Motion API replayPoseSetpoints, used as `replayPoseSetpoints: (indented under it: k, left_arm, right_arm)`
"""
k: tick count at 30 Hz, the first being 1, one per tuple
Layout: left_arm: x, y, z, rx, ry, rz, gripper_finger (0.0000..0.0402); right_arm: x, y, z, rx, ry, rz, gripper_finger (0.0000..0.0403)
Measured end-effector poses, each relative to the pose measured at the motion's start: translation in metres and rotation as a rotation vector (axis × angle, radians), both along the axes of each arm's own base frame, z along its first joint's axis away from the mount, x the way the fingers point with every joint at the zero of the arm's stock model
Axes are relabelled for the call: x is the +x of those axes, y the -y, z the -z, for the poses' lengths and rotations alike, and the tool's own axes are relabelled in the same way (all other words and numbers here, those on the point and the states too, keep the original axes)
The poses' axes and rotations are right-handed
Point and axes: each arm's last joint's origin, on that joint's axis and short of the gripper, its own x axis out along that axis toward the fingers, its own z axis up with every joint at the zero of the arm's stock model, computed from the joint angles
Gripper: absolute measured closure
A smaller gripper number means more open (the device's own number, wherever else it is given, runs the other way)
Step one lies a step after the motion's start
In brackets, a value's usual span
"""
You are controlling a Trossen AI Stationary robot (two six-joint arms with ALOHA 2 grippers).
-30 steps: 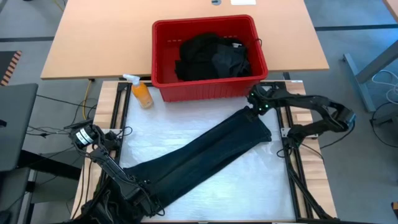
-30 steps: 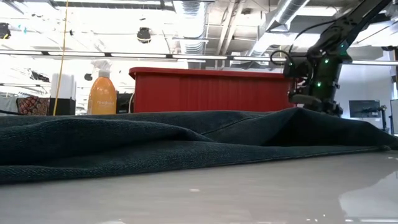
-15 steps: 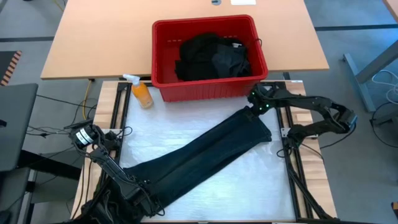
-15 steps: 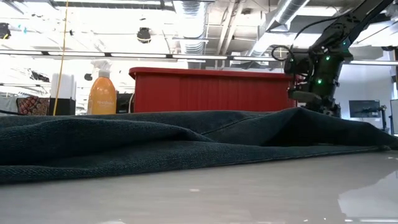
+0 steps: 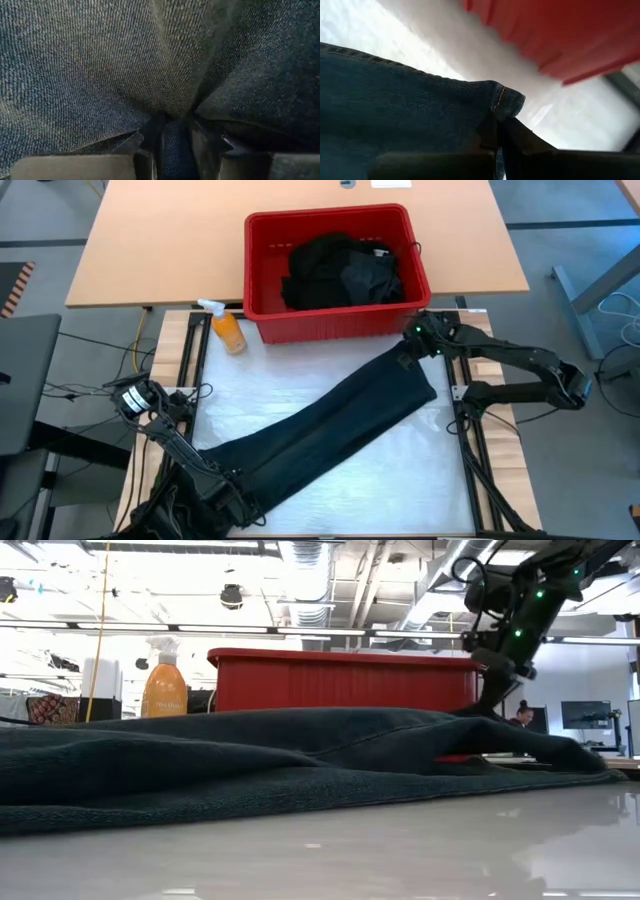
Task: Fold Laundry from Bin
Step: Fold the dark blue pants
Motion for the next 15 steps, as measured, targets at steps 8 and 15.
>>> replayPoseSetpoints:
  k: [8,15]
  left_arm:
    - [0.003,-0.002,0.0,-0.006,-0.004,-0.005,0.0331]
    - [0.003,-0.002,0.0,-0.011,-0.006,-0.001,0.0331]
  right_arm:
    - [0.016,0.011,0.022,0.035,-0.099,-0.002,0.0343]
    - [0.014,0.013,0.012,0.045,-0.235,0.047,0.0285]
